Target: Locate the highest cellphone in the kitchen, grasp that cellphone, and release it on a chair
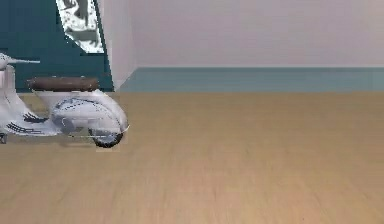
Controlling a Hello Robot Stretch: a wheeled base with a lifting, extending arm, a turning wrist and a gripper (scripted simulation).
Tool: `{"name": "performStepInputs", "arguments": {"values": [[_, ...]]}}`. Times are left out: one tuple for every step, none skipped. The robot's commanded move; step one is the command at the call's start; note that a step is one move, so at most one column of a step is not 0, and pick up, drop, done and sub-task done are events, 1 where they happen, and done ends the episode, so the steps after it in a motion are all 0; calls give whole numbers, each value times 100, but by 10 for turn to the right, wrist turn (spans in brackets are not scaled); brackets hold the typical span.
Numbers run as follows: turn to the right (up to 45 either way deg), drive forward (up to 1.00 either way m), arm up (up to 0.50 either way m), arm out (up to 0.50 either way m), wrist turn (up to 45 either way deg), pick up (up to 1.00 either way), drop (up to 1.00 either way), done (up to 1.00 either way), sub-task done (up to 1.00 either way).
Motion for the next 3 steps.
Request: {"name": "performStepInputs", "arguments": {"values": [[0,20,0,0,0,0,0,0,0],[420,0,0,0,0,0,0,0,0],[0,40,0,0,0,0,0,0,0]]}}
